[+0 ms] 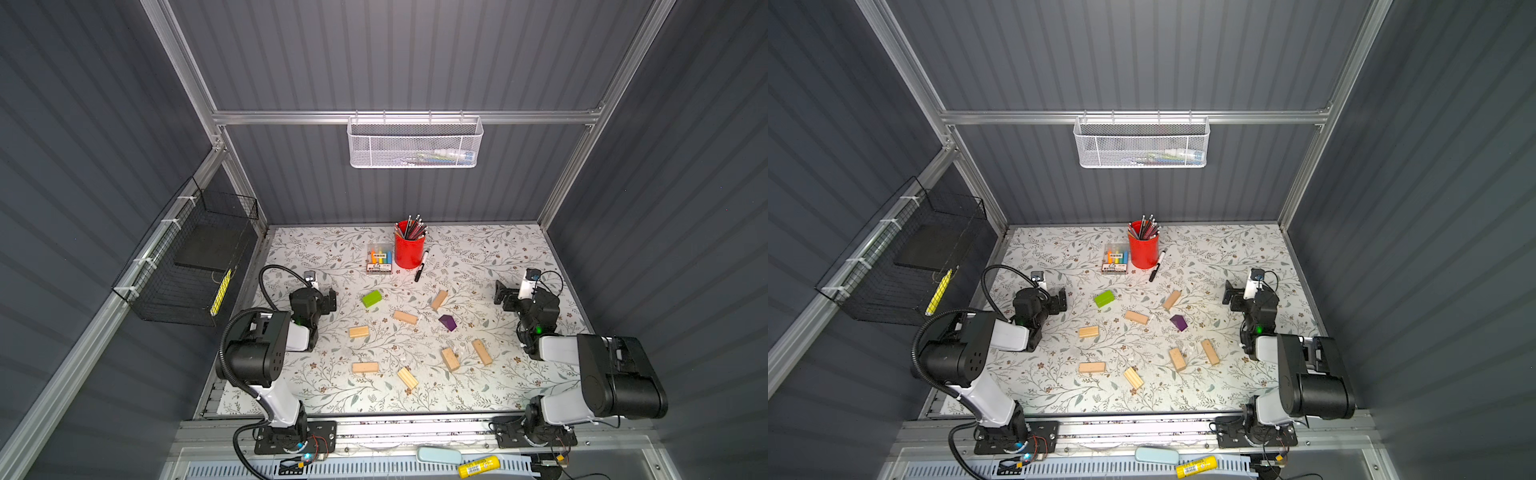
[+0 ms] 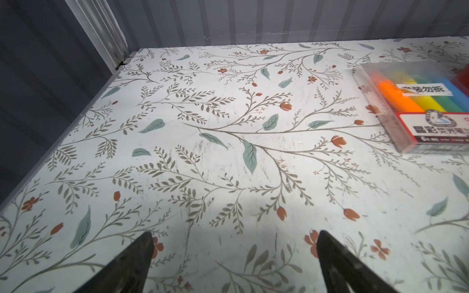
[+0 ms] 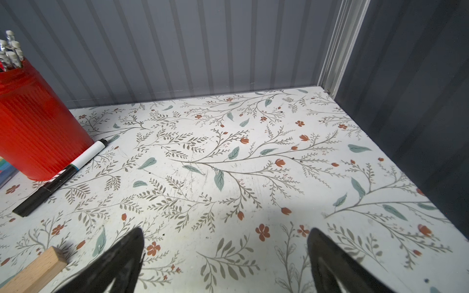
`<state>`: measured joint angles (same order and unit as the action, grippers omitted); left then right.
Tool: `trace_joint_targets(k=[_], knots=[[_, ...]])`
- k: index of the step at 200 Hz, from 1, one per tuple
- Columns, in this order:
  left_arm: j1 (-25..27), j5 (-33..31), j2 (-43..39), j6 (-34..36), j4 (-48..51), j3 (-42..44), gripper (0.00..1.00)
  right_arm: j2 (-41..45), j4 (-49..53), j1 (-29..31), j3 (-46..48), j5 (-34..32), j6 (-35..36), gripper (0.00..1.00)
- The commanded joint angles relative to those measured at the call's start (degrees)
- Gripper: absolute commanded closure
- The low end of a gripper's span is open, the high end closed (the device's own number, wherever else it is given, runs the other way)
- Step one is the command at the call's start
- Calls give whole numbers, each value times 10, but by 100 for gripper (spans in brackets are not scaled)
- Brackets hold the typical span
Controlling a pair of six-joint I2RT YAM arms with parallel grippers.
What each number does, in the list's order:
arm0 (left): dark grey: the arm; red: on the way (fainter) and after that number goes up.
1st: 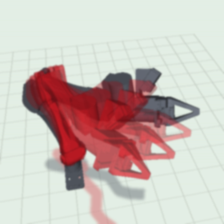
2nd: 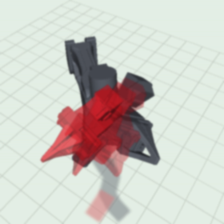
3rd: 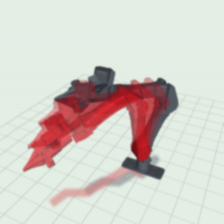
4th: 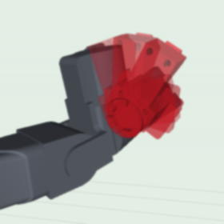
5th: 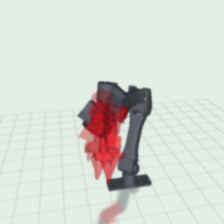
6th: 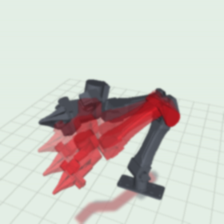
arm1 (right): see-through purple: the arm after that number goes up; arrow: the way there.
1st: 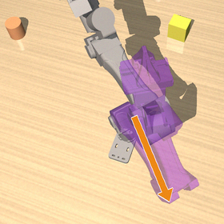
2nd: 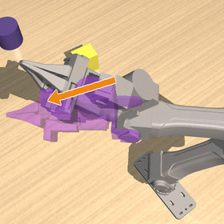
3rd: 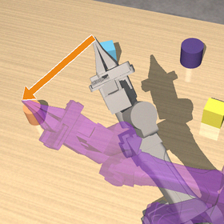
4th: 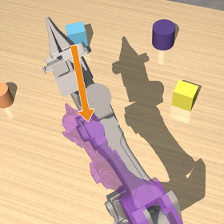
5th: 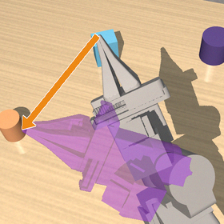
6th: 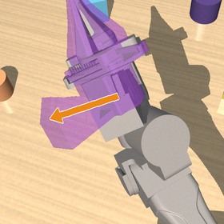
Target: Build the wood block tower
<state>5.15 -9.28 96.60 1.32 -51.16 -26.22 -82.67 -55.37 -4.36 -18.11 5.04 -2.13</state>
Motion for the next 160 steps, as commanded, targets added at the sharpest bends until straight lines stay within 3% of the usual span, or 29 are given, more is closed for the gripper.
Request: trace_joint_targets(k=[1,47,75,90,103,121,139,160], knots=[[-5,11,-64,10,16,14,0,49,28,0,4,5,-1,1],[-5,26,-210,-14,147,6,0,165,170,0,-20,0,-30,1],[-5,58,-278,-56,230,-19,0,237,289,0,-57,-22,-127,1],[-5,64,-303,-110,251,-28,0,269,405,-2,-91,-68,-212,1],[-5,43,-320,-175,300,-45,0,288,452,-2,-103,-60,-202,1],[-5,3,-331,-258,366,-66,0,308,466,-4,-88,-68,-247,1],[-5,-2,-336,-303,388,-65,0,322,510,-7,-97,-40,-276,1],[-5,47,-331,-331,461,-101,0,311,567,-7,-129,12,-291,1]])
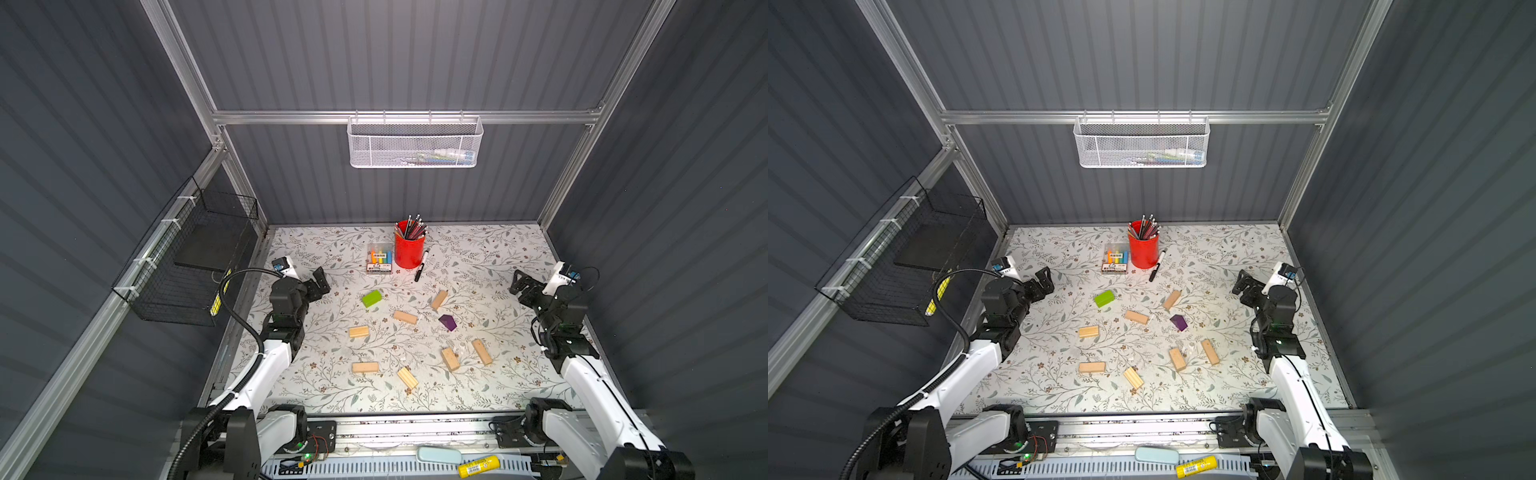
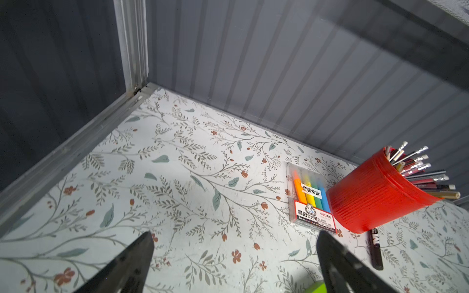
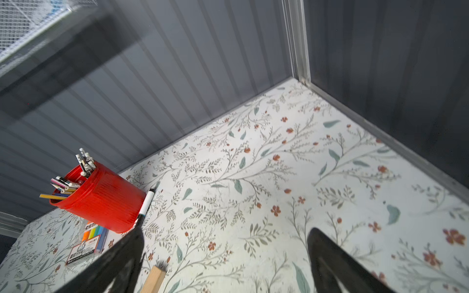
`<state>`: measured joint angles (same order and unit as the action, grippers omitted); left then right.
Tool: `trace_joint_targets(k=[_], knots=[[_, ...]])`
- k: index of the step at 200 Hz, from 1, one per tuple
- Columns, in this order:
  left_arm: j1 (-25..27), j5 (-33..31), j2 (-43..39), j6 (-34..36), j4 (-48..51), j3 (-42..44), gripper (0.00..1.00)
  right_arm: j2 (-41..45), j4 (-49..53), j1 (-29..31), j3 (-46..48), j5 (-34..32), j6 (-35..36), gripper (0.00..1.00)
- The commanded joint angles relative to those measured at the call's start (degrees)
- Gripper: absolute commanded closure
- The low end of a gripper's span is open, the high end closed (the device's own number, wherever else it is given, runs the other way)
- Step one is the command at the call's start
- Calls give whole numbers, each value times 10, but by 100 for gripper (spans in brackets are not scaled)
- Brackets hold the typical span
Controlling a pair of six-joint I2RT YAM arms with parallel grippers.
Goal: Build the wood block tower
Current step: 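Move both grippers forward over the wooden blocks in the table center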
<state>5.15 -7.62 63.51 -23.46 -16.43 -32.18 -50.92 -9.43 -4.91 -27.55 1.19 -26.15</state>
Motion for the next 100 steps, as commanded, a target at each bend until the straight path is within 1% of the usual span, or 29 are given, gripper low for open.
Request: trace_joint_targets(k=[1,13,25,36,47,66,79,93,100], knots=[[-5,33,0,-83,117,-43,0,-9,112,-1,-36,58,-50,1],[-4,72,-2,-104,140,-57,0,-21,145,6,-52,76,-51,1],[-1,109,-9,-131,140,-54,0,-32,177,18,-68,91,-46,1],[10,122,-15,-150,164,-60,0,-34,208,37,-79,85,-40,1],[33,114,-20,-157,207,-74,0,-35,239,62,-89,67,-42,1],[99,70,-25,-174,275,-97,0,-39,279,114,-101,41,-41,1],[134,67,-21,-196,307,-107,1,-46,308,155,-111,14,-47,1],[165,74,-12,-223,335,-114,1,-52,314,182,-112,12,-56,1],[184,71,-7,-236,346,-117,2,-55,334,201,-113,12,-64,1]])
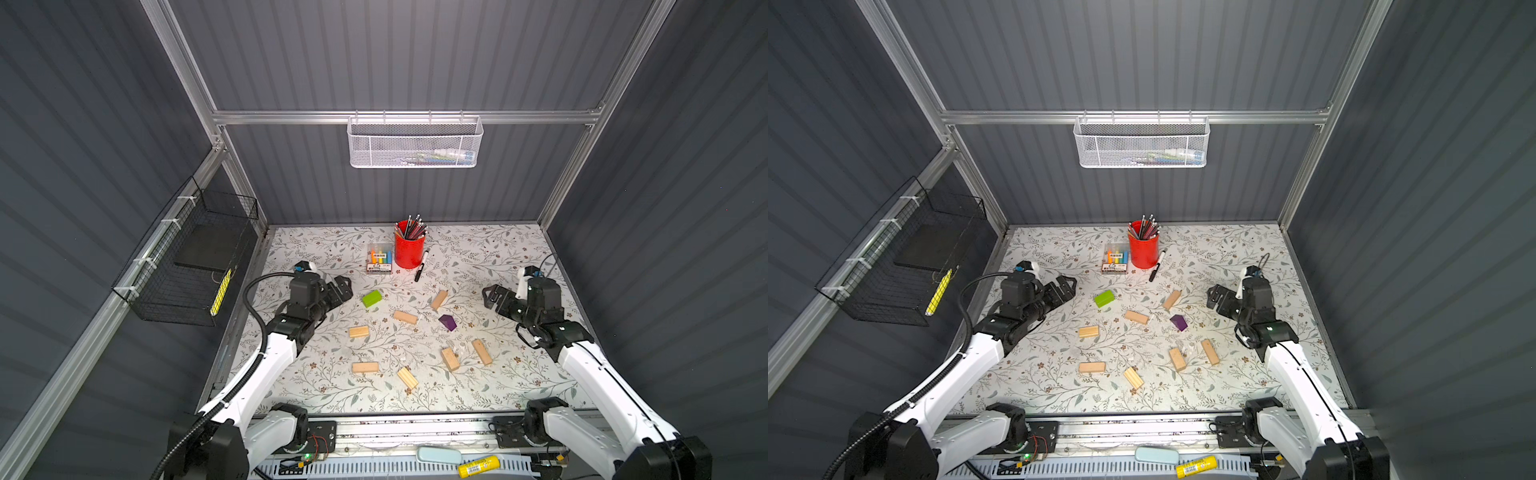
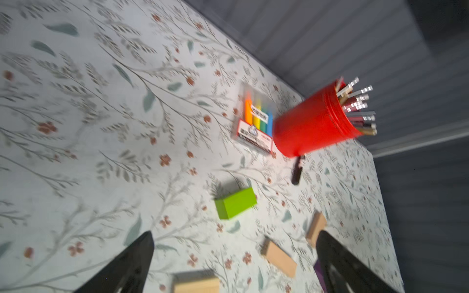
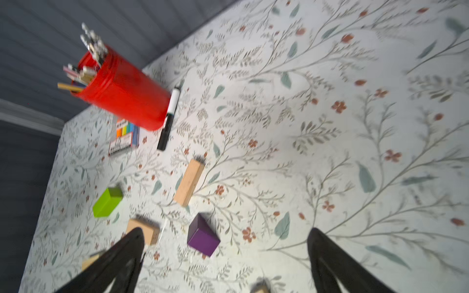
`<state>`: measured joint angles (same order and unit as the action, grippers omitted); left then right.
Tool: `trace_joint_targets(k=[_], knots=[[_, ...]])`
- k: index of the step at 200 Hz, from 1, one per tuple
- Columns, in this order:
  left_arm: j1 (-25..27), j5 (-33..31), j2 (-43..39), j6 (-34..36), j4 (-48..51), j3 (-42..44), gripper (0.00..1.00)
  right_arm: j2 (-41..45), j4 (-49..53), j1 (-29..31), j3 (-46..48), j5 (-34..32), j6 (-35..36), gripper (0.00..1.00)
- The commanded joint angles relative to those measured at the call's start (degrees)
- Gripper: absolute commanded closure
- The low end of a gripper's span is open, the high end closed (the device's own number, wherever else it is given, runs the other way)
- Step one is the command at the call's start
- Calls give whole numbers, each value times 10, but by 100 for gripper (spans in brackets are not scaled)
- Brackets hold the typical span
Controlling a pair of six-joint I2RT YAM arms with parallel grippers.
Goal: Build the wood block tower
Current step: 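Move both grippers forward over the wooden blocks in the table center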
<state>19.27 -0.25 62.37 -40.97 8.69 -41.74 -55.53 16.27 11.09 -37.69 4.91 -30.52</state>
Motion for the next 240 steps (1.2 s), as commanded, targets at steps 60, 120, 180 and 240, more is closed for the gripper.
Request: trace_joint_targets(k=[60,120,180,240], knots=[[225,-57,114,-168,109,-76,10,-56,88,141,-12,-38,-91,1],[305,-100,306,-193,146,-203,18,-102,46,144,-22,-21,-77,1],[319,-139,427,-217,198,-290,23,-133,38,136,-38,-5,-60,1],[320,-154,498,-210,193,-342,27,-135,41,111,-37,5,-49,1]])
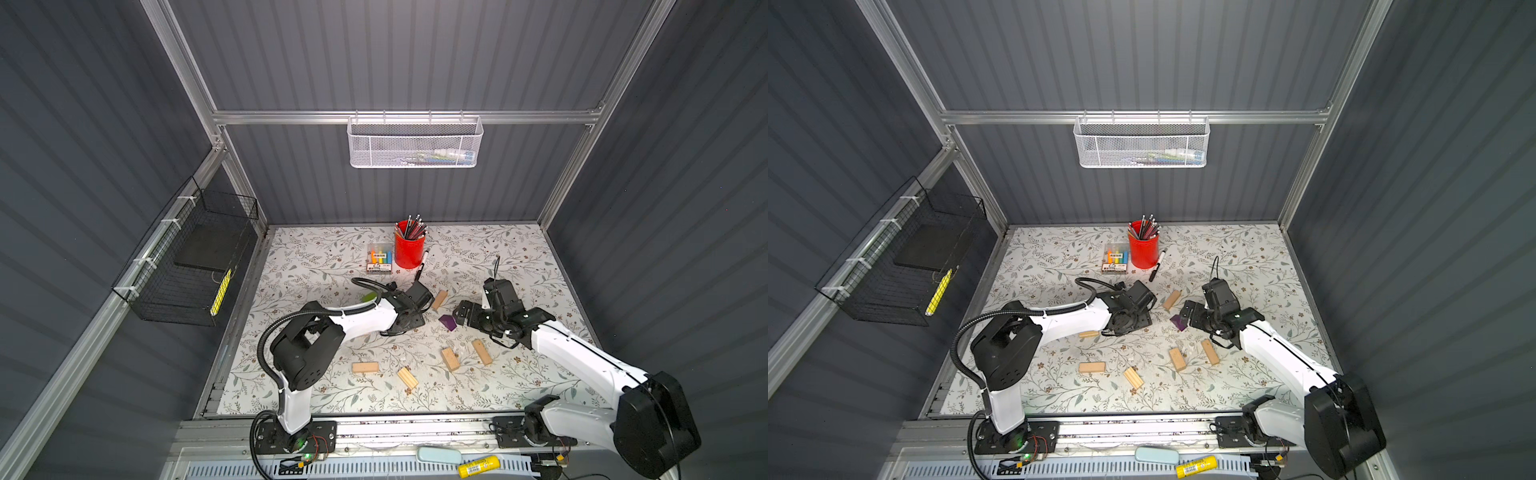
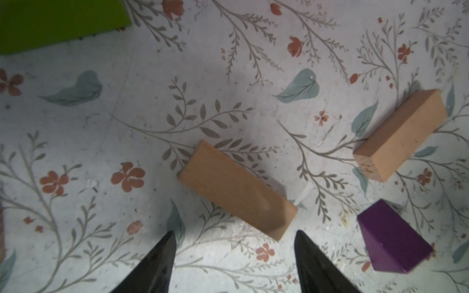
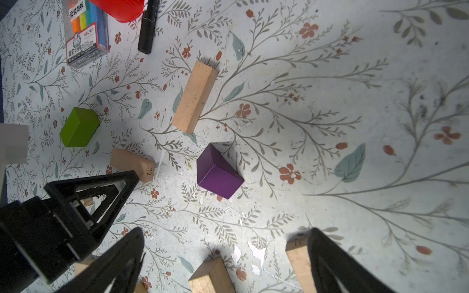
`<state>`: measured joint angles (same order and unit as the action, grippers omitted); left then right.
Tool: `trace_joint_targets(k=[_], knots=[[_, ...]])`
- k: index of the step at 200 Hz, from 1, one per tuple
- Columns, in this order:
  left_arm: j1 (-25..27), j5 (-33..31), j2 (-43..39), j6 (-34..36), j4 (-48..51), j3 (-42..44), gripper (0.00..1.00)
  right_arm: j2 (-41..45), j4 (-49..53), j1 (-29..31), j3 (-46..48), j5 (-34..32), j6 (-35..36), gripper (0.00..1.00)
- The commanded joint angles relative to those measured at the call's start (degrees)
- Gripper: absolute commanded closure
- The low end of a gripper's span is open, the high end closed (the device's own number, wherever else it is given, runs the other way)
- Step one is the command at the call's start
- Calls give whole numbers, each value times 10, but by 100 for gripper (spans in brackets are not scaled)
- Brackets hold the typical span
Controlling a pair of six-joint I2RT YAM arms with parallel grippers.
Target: Build the wood block tower
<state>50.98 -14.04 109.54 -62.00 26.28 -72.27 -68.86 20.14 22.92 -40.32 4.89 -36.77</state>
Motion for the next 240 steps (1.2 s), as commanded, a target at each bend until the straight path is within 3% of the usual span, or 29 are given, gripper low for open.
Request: trace_joint_targets(k=[1,60,121,192,240], knots=[[3,-17,27,1,17,-37,27,0,2,-7,-10,5,14,1],[3,-46,85,11,41,-112,31,-1,4,-19,-6,10,21,1],[3,-78,120,32,84,-149,48,2,5,-21,-6,24,27,1],[1,-58,93,109,85,-113,67,-7,18,-22,-22,45,40,1],[-5,-11,39,192,65,-33,75,-40,45,-16,-49,67,47,1]])
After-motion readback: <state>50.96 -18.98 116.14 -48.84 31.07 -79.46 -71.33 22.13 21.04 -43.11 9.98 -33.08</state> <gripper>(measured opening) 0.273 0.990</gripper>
